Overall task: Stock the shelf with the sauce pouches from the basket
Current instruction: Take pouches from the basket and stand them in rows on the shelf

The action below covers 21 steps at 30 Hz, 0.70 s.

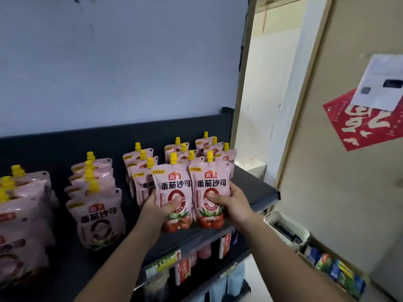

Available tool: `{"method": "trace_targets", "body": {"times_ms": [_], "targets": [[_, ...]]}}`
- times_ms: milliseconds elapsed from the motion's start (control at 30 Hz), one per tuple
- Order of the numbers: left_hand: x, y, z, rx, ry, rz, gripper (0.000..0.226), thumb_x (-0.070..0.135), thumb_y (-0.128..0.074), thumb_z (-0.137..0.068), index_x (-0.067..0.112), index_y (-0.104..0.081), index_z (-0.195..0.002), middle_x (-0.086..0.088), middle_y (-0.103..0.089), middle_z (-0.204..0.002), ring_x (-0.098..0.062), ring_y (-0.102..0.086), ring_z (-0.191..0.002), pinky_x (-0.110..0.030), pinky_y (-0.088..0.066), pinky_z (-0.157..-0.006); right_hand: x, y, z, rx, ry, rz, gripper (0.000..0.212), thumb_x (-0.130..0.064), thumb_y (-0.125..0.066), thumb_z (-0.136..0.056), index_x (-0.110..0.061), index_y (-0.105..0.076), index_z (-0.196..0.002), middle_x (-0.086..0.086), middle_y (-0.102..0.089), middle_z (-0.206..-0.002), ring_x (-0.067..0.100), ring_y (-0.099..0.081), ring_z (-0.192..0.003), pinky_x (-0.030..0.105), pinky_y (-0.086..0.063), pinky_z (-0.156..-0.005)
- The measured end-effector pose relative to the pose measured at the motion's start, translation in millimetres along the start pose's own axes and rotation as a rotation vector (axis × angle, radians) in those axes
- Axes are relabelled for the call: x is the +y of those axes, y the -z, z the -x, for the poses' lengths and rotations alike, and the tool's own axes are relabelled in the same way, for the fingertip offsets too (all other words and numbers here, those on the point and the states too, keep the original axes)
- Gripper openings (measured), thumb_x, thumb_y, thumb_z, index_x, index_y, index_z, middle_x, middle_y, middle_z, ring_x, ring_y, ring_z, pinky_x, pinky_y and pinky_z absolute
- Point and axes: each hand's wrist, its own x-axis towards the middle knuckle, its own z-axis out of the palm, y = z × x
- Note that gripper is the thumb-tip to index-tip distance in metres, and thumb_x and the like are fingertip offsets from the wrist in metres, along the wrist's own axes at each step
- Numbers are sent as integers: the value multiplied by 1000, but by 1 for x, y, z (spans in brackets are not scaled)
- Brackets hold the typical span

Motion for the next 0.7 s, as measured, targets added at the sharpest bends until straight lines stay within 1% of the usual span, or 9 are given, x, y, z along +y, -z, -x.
{"method": "trace_targets", "body": {"times_ms": [100,167,233,300,400,467,533,633,700], "targets": [[-8,4,-21,58,8,-30,77,41,-96,-43,25,-67,-112,-7,-75,-111,-29,-72,-102,-44,-58,-82,12,11,-32,-45,-33,-34,54,-9,-83,-66,-9,-66,-116,14,-75,-113,32,-71,-106,44,-58,-88],[-14,9,-32,145,-5,-45,89,45,-98,-33,23,-66,-112,-6,-76,-109,-28,-71,-102,-47,-55,-87,21,13,-55,-89,-67,-51,57,-5,-82,-64,-4,-64,-118,16,-74,-113,35,-69,-108,48,-56,-92],[-22,16,-37,197,-7,-50,91,45,-99,-27,22,-67,-109,-5,-77,-105,-25,-73,-98,-45,-56,-84,31,14,-74,-144,-87,-53,57,-1,-83,-62,-1,-65,-116,20,-73,-113,39,-68,-109,53,-52,-97],[-29,21,-36,248,-18,-90,91,43,-99,-23,21,-68,-106,-3,-78,-101,-21,-74,-93,-37,-59,-77,41,16,-91,-216,-98,-15,52,6,-83,-63,1,-67,-113,22,-73,-110,40,-68,-107,57,-51,-98],[-34,23,-27,282,-25,-172,77,38,-98,-35,24,-67,-105,2,-78,-102,-16,-74,-94,-23,-59,-67,57,21,-107,-332,-107,57,42,3,-81,-71,-5,-71,-111,17,-74,-111,36,-69,-107,52,-54,-97],[-35,21,-23,289,-15,-240,62,25,-91,-53,26,-65,-109,6,-77,-105,-14,-72,-99,-20,-58,-70,65,27,-112,-394,-128,100,44,-9,-86,-71,-14,-71,-112,10,-75,-113,28,-71,-107,41,-57,-93],[-38,17,-18,265,8,-365,60,17,-87,-62,27,-61,-115,12,-75,-109,-10,-71,-101,-17,-57,-75,71,33,-111,-454,-126,229,51,-20,-89,-66,-24,-68,-113,0,-76,-112,16,-71,-106,32,-58,-92],[-39,16,-8,349,0,-542,61,10,-89,-65,38,-57,-108,33,-71,-97,15,-64,-93,-1,-48,-71,74,41,-108,-515,-94,333,60,-26,-89,-60,-31,-64,-115,-10,-75,-111,7,-70,-105,19,-56,-85],[-36,19,-4,452,-34,-640,60,10,-89,-64,42,-55,-102,33,-70,-83,25,-59,-84,5,-43,-66,71,44,-107,-501,-78,356,58,-20,-90,-64,-29,-64,-115,-13,-75,-110,4,-70,-104,14,-55,-81]]}}
